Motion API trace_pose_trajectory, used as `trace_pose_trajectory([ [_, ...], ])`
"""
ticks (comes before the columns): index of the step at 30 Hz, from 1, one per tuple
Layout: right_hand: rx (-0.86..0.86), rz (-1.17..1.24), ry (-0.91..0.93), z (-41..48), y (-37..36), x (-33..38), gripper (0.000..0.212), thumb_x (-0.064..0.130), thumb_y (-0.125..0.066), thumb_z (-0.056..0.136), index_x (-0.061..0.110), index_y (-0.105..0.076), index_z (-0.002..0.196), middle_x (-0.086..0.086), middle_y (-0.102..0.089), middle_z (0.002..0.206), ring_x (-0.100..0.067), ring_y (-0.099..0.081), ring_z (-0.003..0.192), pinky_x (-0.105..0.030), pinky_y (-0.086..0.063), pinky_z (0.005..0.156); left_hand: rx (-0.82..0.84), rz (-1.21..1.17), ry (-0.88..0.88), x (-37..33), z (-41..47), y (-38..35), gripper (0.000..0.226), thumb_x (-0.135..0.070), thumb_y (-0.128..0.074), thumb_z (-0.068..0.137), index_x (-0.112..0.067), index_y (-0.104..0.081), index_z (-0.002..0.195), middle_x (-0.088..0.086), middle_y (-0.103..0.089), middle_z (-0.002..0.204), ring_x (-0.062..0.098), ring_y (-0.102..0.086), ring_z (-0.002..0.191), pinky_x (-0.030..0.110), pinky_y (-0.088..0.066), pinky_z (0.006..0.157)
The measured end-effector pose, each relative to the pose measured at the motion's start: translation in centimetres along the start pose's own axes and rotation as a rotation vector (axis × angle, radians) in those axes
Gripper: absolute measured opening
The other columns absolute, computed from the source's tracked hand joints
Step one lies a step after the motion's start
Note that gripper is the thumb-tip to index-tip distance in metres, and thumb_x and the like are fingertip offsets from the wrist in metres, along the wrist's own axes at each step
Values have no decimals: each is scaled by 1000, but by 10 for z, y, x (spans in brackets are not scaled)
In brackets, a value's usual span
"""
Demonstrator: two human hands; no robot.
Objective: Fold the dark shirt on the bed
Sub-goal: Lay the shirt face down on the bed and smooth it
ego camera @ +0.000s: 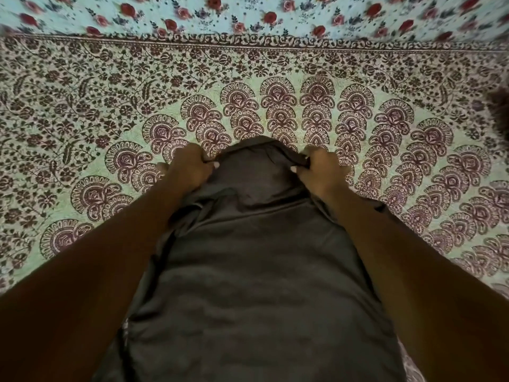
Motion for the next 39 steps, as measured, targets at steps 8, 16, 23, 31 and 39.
trace_pose_trajectory([
  [8, -460, -196, 3, -7, 11, -2, 31, 13, -71, 88, 20, -68, 118, -12, -50, 134, -35, -40, 130, -49, -27, 95, -660, 365, -377, -23, -34, 18, 23, -29, -57, 104, -9, -66, 109, 23, -55, 123, 39, -44, 114, 52, -34, 93],
  [16, -544, -523, 373, -48, -25, 35, 52, 15, -67, 75, 18, -58, 126, -19, -51, 128, -40, -48, 108, -50, -36, 84, -616, 362, -366, -35, -7, 14, 24, -21, -49, 105, -1, -62, 110, 22, -60, 115, 44, -62, 90, 49, -45, 74],
  [23, -141, -452, 338, -37, -81, -12, 57, 65, -36, 103, 42, -36, 156, -5, -26, 168, -35, -29, 149, -61, -35, 107, -447, 266, -498, -38, -46, -25, 38, -33, -54, 99, -7, -60, 125, 20, -58, 127, 41, -59, 111, 52, -51, 88],
  [31, -195, -465, 175, -26, -42, -76, 68, 81, -23, 96, 57, -12, 159, 7, -6, 175, -26, -8, 161, -71, -20, 115, -69, 305, -436, 62, -80, -79, 91, -88, -46, 79, -56, -18, 159, 0, 13, 175, 38, -6, 160, 58, -18, 126],
  [39, -232, -406, 492, -92, -99, 19, 73, 56, -40, 102, 19, -28, 164, -7, -9, 175, -29, -8, 162, -56, -27, 120, -50, 263, -432, 64, -67, -80, 114, -94, -49, 68, -45, -12, 164, 2, 12, 175, 40, -4, 160, 62, -17, 127],
])
Point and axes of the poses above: each hand's wrist, its own z-axis towards the middle knuckle, its own y-axis out of the back of the hand, x = y × z, the point moved 8 cm from there along z, towards the middle knuckle
